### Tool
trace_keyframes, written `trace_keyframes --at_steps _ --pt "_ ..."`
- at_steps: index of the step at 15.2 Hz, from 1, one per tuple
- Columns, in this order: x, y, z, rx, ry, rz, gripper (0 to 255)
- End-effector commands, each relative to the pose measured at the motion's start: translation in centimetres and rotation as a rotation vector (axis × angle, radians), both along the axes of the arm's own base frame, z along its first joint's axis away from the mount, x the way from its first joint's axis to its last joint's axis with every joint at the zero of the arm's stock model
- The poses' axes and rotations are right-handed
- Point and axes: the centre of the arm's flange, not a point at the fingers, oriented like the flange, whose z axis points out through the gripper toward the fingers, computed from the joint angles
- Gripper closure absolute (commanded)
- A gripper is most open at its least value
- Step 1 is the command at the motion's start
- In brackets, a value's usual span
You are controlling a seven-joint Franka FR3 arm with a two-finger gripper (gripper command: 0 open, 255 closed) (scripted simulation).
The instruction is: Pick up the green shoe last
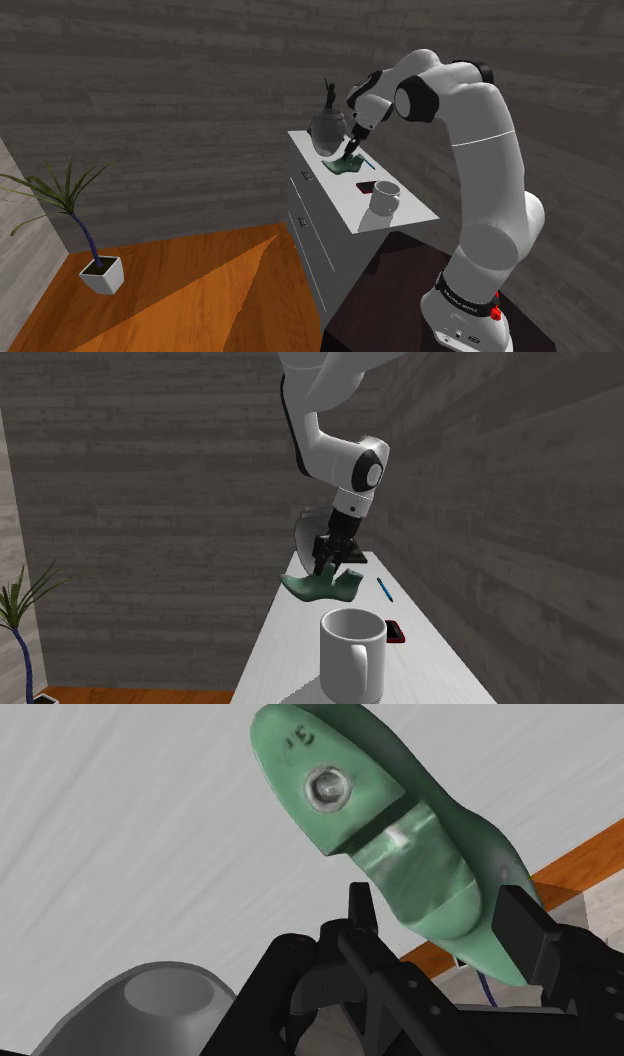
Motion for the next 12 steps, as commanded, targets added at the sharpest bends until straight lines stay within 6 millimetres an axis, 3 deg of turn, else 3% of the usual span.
trace_keyframes --at_steps 1,10,12 --pt "0.0 -0.1 1.1 0.000 0.000 0.000 255" --pt "0.0 -0.1 5.8 0.000 0.000 0.000 255" --pt "0.0 -0.1 5.9 0.000 0.000 0.000 255"
